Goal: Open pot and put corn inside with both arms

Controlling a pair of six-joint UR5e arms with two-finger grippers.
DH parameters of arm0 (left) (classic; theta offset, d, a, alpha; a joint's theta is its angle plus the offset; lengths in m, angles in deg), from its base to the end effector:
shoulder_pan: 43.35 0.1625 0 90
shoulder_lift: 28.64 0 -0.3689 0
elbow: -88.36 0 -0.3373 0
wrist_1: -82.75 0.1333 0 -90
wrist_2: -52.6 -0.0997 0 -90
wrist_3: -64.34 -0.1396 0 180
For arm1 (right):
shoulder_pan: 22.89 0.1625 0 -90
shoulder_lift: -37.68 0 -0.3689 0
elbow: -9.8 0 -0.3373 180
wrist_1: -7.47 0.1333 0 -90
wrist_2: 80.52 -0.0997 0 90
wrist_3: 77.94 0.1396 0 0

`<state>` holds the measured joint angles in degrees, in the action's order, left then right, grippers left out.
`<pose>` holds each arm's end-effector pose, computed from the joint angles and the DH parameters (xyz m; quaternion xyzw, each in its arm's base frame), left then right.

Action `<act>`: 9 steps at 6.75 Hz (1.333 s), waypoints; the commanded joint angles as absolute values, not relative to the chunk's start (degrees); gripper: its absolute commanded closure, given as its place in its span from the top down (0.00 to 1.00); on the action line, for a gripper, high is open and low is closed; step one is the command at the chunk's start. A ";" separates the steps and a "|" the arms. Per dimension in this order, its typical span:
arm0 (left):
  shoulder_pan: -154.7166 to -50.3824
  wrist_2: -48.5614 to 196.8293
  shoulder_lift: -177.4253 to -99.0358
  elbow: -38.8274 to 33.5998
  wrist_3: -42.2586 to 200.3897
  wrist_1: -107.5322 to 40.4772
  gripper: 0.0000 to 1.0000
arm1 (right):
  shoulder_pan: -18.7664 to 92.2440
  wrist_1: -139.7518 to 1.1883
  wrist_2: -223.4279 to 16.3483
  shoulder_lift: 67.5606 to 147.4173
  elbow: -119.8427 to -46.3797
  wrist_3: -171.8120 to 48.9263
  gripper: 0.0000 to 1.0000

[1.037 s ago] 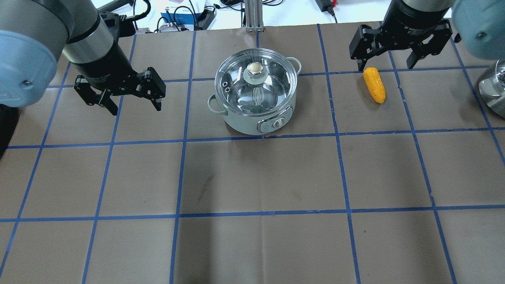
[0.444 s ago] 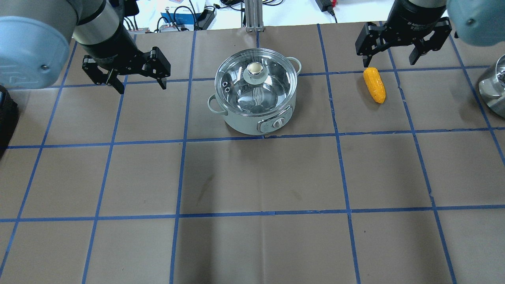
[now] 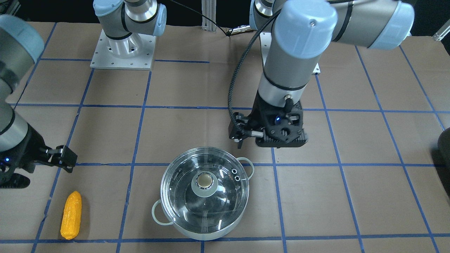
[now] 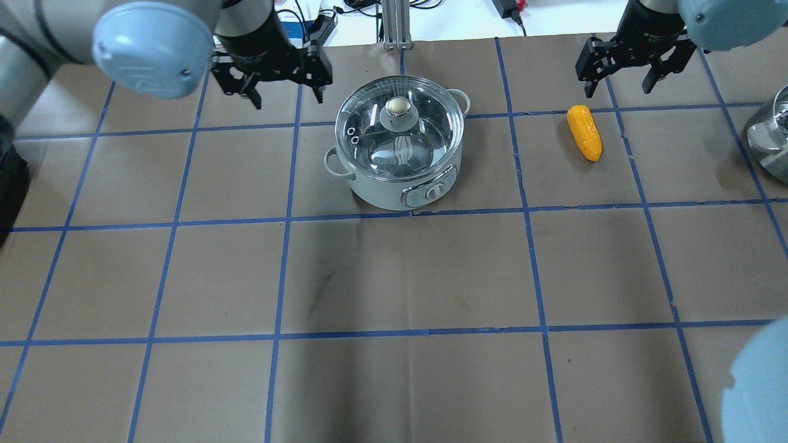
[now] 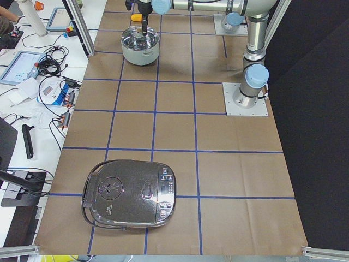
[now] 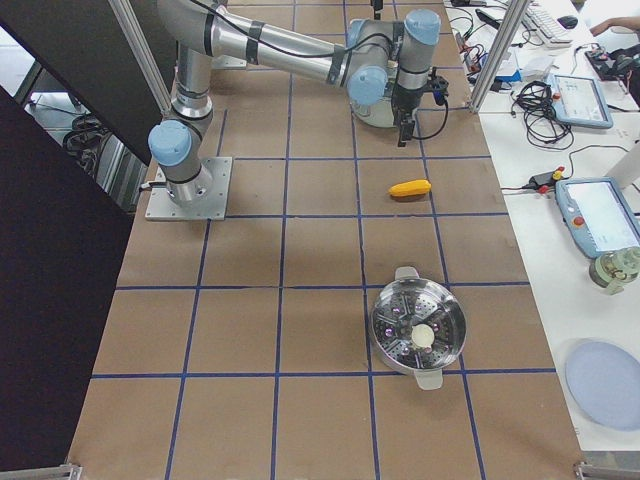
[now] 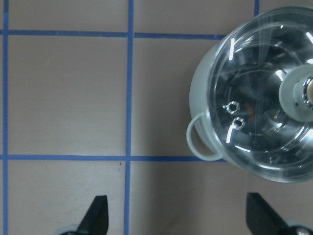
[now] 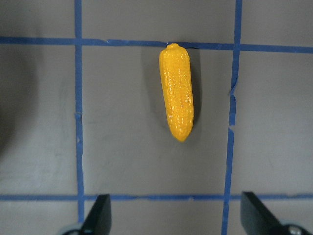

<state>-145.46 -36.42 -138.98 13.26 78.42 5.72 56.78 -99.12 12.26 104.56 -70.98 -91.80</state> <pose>-0.2546 -0.5397 0.3511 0.0166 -0.9977 0.0620 0.0232 0.0208 -0.5917 0.2861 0.0302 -0.9990 0.0179 0.0286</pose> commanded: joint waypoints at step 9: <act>-152.16 -33.97 -151.59 17.25 85.78 16.04 1.00 | 55.33 -112.14 9.66 97.22 -72.91 -95.79 0.11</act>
